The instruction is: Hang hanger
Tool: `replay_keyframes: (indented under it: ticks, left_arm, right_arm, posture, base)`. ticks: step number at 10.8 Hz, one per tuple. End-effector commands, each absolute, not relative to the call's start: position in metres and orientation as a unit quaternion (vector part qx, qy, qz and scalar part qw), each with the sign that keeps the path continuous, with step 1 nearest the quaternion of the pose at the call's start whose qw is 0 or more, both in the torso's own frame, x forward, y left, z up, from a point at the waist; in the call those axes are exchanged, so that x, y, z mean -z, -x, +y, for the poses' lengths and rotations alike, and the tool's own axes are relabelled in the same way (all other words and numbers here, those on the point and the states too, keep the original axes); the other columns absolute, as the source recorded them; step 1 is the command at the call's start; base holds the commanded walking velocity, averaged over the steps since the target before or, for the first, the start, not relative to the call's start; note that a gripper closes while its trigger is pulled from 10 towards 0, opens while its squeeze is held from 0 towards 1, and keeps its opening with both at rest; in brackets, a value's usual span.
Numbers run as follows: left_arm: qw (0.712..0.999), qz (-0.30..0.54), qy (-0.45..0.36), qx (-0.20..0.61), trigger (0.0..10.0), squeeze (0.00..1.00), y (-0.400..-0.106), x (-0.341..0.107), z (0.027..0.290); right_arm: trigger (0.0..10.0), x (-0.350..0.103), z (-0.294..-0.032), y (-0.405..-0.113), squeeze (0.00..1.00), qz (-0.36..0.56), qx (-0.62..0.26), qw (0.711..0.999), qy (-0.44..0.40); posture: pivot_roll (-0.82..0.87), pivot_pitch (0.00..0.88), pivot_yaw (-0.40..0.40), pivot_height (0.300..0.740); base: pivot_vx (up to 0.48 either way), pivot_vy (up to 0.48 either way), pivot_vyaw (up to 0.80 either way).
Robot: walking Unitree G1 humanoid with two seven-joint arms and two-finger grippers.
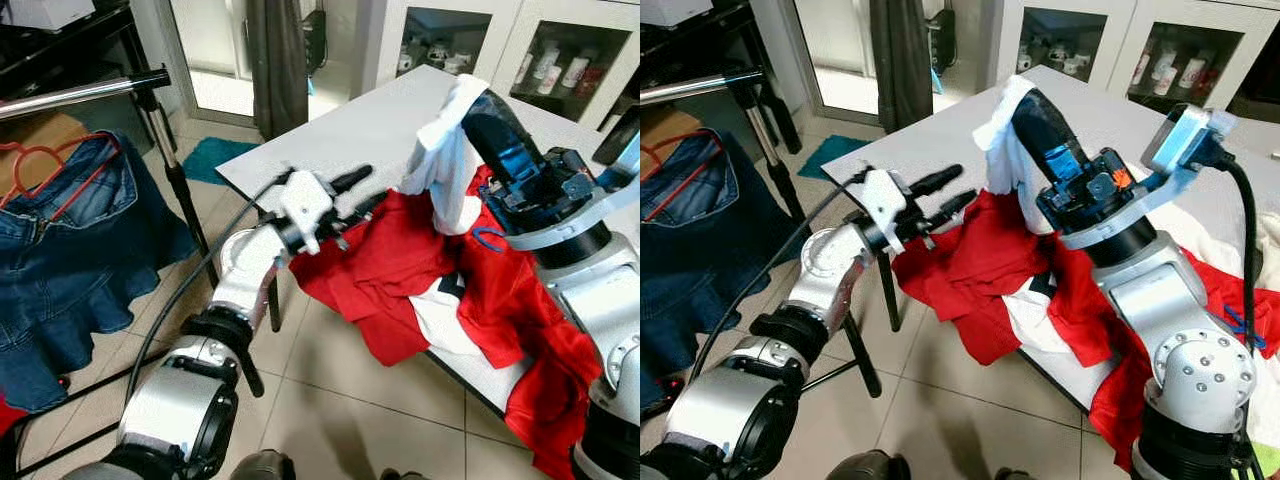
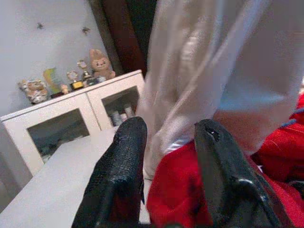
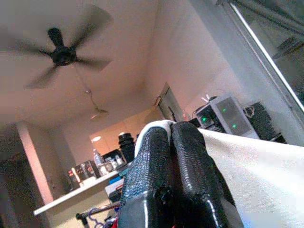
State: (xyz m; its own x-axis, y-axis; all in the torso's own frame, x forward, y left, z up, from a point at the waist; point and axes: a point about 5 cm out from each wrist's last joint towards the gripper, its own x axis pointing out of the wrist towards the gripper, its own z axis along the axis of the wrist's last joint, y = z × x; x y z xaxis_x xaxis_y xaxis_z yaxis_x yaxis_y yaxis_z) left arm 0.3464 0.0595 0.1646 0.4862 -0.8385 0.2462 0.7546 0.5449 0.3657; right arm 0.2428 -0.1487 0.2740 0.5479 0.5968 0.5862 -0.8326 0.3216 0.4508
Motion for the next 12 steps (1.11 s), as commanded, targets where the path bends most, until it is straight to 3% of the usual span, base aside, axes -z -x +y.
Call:
replay_keyframes:
  ticks: [1,4,10,11,12]
  left_arm:
    - [0.846,-0.202,-0.119,0.479,10.0,0.0,-0.346,-0.166,0.055]
    - [0.838,-0.196,-0.131,0.493,10.0,0.0,-0.345,-0.164,0.049]
    - [0.853,-0.221,-0.133,0.454,10.0,0.0,-0.352,-0.176,0.048]
    - [0.846,-0.218,-0.131,0.469,0.0,0.0,-0.35,-0.174,0.046]
    - [0.839,-0.215,-0.133,0.482,0.0,0.0,-0.347,-0.171,0.044]
  right_arm:
    - [10.0,-0.279,-0.144,-0.237,0.0,-0.164,-0.472,0.785,-0.365]
    - [10.0,-0.274,-0.133,-0.235,0.0,-0.142,-0.489,0.785,-0.351]
    - [10.0,-0.272,-0.131,-0.234,0.0,-0.138,-0.493,0.785,-0.349]
    - [10.0,-0.272,-0.131,-0.234,0.0,-0.14,-0.493,0.785,-0.349]
    - [10.0,-0.273,-0.133,-0.235,0.0,-0.142,-0.487,0.786,-0.352]
  posture:
    - [0.02,0.0,0.045,0.74]
    - [0.03,0.0,0.044,0.74]
    - [0.03,0.0,0.045,0.74]
    - [0.03,0.0,0.045,0.74]
    - [0.02,0.0,0.046,0.74]
  base:
    - [0.0,0.0,0.0]
    - [0.0,0.0,0.0]
    - [0.0,0.0,0.0]
    - [0.0,0.0,0.0]
    - [0.0,0.0,0.0]
